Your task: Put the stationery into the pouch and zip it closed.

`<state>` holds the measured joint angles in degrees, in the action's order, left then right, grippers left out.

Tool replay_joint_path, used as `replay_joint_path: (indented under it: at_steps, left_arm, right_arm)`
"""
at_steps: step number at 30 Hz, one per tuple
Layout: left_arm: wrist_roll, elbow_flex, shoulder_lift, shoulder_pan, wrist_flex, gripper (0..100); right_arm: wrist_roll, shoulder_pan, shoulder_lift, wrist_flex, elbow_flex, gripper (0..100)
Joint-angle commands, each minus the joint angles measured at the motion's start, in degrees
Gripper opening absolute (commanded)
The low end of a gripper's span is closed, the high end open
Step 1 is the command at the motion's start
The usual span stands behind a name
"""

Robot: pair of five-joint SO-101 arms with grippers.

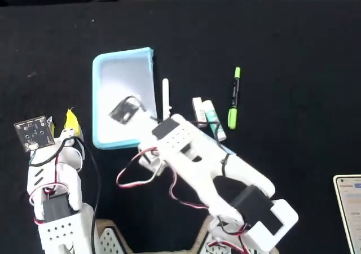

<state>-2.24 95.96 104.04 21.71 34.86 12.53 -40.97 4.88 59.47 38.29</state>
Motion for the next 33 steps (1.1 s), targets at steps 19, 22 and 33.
replay_joint_path:
  at_steps: [19, 22, 33]
  left_arm:
    - [-0.26, 1.36, 0.44, -0.31, -0.97, 16]
    - [-0.26, 1.36, 0.44, -0.31, -1.05, 16]
    - [-0.26, 1.36, 0.44, -0.31, -1.14, 16]
  right_arm:
    - [45.71, -0.18, 0.31, -16.79, 9.89, 19.1]
    - [45.71, -0.53, 1.27, -16.88, 10.15, 19.1]
    - [45.71, -0.53, 1.19, -22.68, 12.44, 19.1]
